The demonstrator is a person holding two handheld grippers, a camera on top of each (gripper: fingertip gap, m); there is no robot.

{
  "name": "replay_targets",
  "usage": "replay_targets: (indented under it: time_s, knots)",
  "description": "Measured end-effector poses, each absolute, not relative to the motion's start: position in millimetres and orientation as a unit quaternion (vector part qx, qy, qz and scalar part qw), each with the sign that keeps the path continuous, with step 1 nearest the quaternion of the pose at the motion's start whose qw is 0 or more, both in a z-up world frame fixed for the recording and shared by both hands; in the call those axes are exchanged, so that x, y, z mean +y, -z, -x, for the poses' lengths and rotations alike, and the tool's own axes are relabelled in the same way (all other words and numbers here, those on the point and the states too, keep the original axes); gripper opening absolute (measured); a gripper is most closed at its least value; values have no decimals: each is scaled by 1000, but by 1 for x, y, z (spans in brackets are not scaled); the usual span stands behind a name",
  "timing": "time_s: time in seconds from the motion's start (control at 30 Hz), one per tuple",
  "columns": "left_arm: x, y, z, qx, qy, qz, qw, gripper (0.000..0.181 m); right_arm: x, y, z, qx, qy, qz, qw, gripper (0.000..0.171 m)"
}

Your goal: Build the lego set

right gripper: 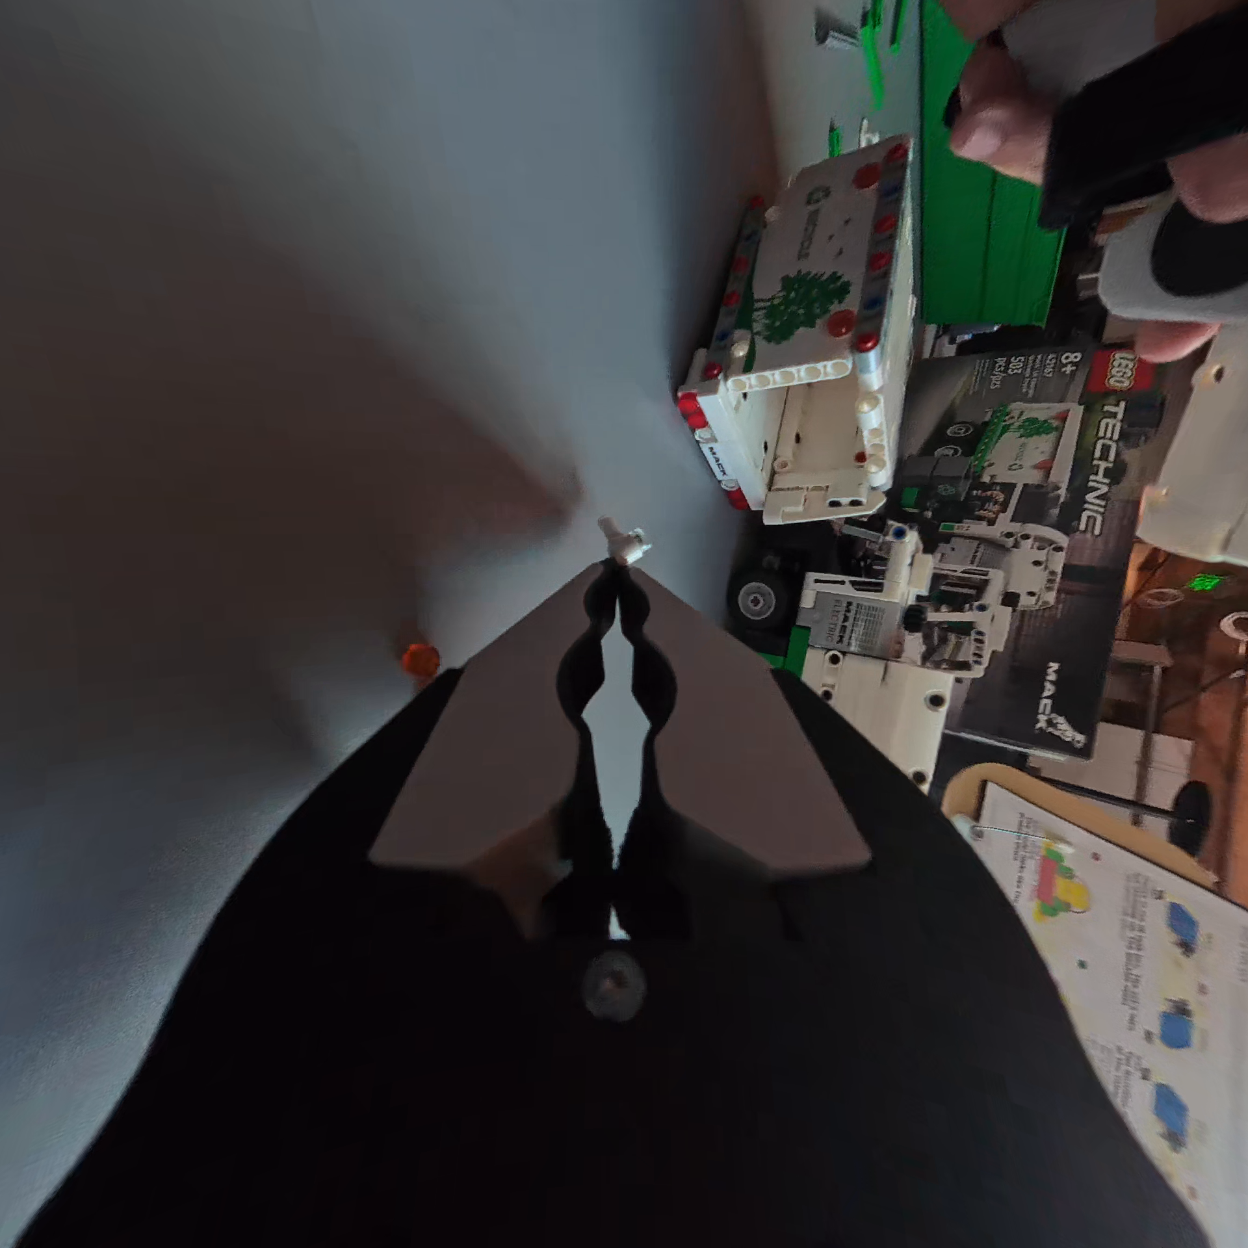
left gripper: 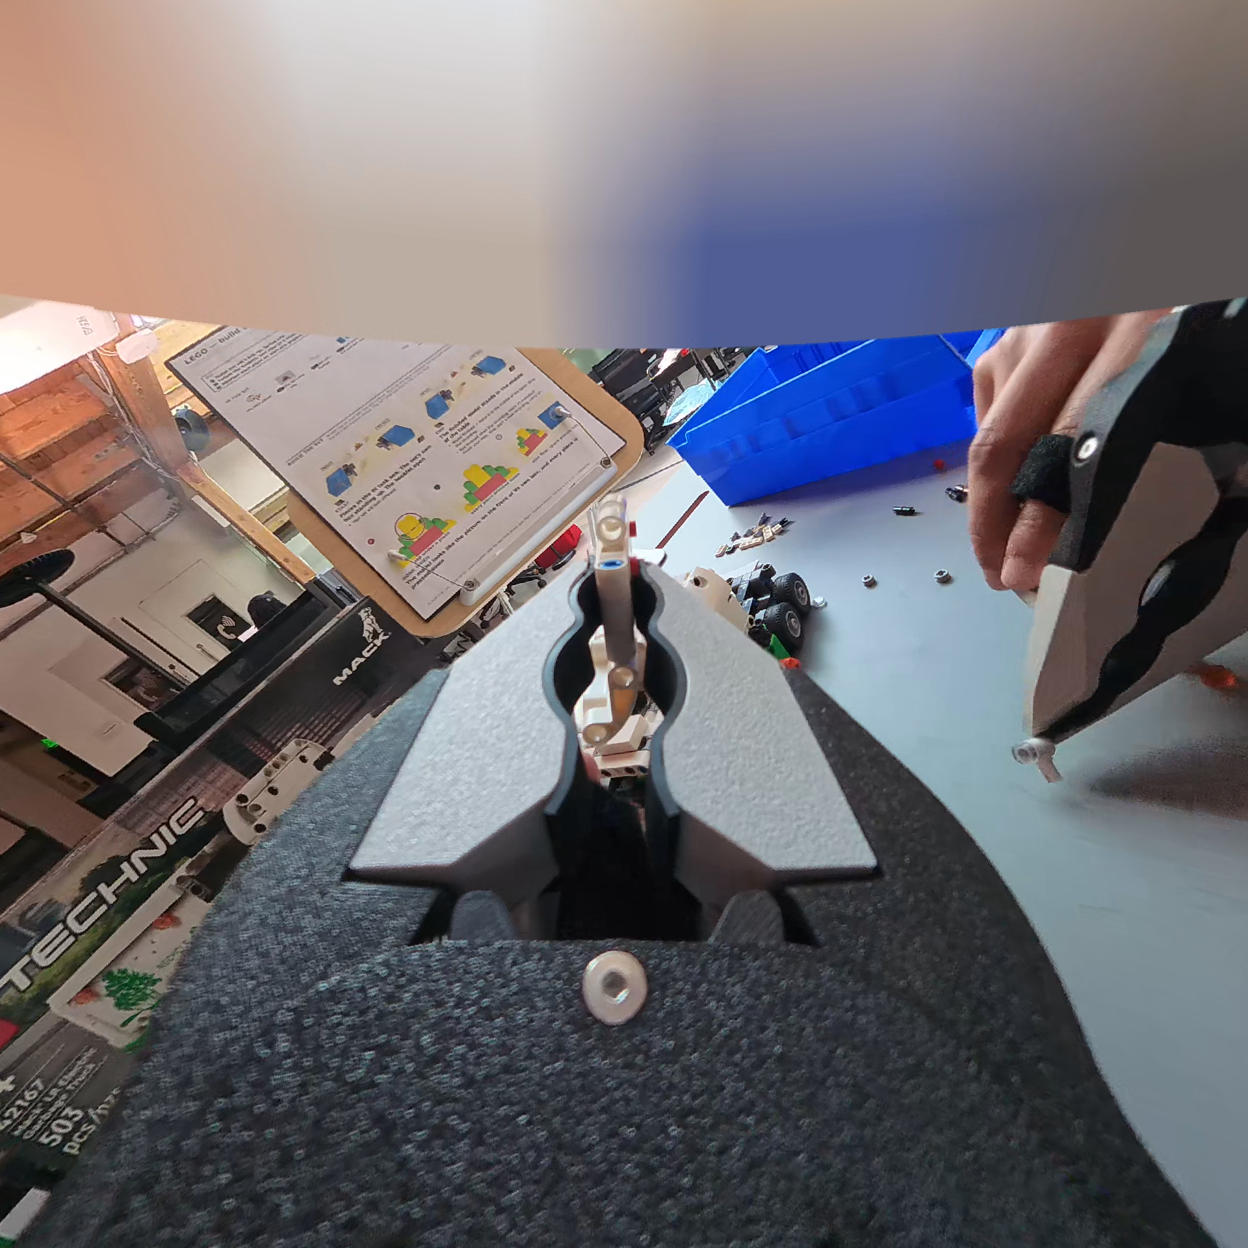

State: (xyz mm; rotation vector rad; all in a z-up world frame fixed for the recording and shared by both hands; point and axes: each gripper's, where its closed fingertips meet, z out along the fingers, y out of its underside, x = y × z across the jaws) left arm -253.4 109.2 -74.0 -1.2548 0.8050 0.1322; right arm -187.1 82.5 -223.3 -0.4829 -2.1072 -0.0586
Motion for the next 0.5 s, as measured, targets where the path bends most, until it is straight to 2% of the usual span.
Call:
replay_targets:
  time_s: [0.33, 0.5]
  knots:
    - [111, 78, 252, 372, -70, 569, 730, 5, 77, 233, 182, -873, 99, 115, 464, 0]
    - [113, 80, 253, 369, -65, 575, 727, 5, 74, 221, 183, -859, 13, 196, 473, 0]
